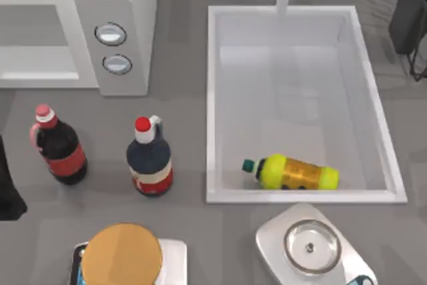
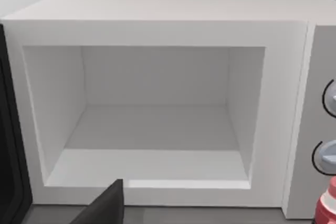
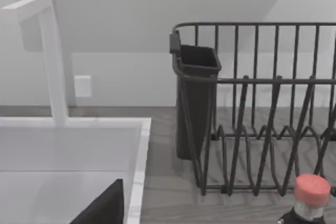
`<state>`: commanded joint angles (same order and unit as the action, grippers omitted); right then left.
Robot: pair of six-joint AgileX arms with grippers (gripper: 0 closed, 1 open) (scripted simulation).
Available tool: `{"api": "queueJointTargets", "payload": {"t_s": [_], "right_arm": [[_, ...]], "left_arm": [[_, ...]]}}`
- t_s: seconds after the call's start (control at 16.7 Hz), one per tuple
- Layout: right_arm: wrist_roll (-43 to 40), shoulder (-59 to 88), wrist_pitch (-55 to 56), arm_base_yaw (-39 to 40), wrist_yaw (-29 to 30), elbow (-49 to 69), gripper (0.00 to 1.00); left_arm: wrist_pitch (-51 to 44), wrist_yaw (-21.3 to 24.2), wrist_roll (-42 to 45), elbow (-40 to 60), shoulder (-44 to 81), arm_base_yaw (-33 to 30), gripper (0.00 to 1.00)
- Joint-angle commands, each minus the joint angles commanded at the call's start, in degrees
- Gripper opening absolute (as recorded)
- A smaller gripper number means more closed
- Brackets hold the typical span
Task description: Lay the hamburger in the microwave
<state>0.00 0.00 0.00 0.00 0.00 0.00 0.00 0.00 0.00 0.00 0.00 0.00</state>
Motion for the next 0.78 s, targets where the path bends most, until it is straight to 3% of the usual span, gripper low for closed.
{"api": "queueJointTargets", "payload": {"t_s": [0.42, 0.78], "right_arm": [[0.00, 0.00, 0.00, 0.00, 0.00, 0.00, 1.00], [0.00, 0.00, 0.00, 0.00, 0.00, 0.00, 1.00]], "left_arm": [[-6.16, 0.04, 0.34, 7.60, 8.95, 1.44, 1.00], [-22.39, 0.03, 1.36, 28.85, 38.86, 5.32, 1.00]]}}
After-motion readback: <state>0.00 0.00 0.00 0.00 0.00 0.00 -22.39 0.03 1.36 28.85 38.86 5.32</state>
